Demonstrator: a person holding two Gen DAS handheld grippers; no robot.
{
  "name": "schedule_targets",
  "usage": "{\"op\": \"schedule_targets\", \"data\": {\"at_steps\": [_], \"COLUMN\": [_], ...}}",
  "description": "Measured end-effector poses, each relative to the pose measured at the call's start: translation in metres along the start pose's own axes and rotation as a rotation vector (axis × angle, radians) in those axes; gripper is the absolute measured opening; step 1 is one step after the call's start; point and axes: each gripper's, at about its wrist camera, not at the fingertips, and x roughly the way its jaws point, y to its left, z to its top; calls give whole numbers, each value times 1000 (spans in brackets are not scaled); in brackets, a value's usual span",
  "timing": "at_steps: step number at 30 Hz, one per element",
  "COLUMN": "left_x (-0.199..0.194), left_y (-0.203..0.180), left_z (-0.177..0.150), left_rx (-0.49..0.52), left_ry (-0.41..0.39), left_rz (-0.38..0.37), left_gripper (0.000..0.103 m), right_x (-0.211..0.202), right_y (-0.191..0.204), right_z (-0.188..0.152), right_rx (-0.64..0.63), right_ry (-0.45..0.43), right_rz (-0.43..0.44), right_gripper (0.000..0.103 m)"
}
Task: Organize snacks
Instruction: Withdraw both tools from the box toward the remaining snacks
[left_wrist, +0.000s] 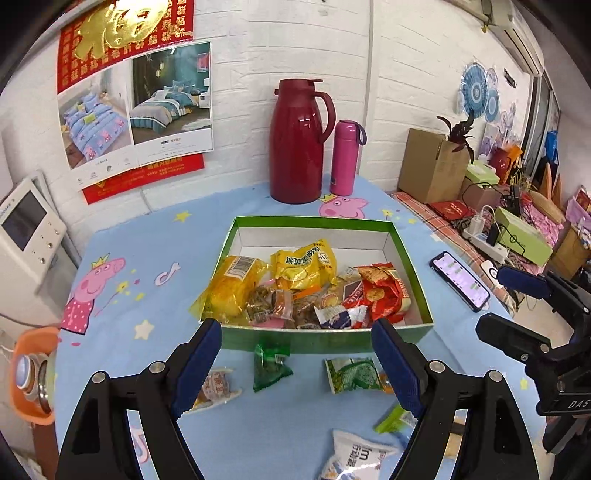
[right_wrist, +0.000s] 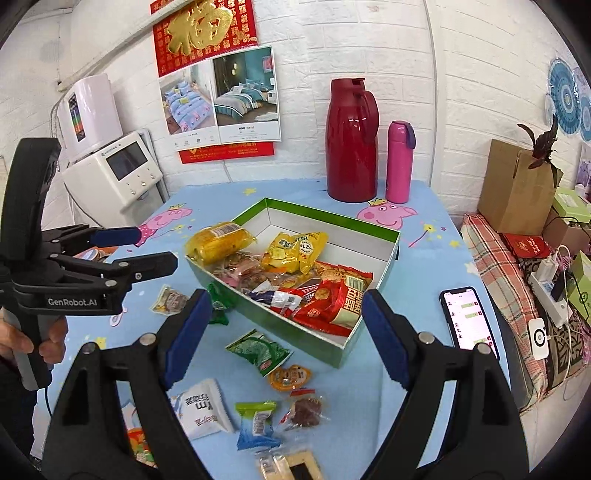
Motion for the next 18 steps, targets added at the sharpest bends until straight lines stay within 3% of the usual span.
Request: {"op": "schedule_targets", "data": {"at_steps": [10, 16, 18], "left_x": [-47, -28, -25], "left_y": [-23, -34, -34], "left_z": [-44, -53, -49], "left_rx": [10, 19, 14], "left_ry": [-20, 45, 59], "left_rz": [-67, -99, -108], "left_gripper": [87, 87, 87], "right_x": [-84, -79, -96], "right_y": [18, 11, 0], "right_z": [-14, -41, -39], "right_rx": [16, 7, 35], "right_ry": [-92, 21, 3], "right_rz": [112, 81, 104], "right_gripper": [95, 96, 96]}}
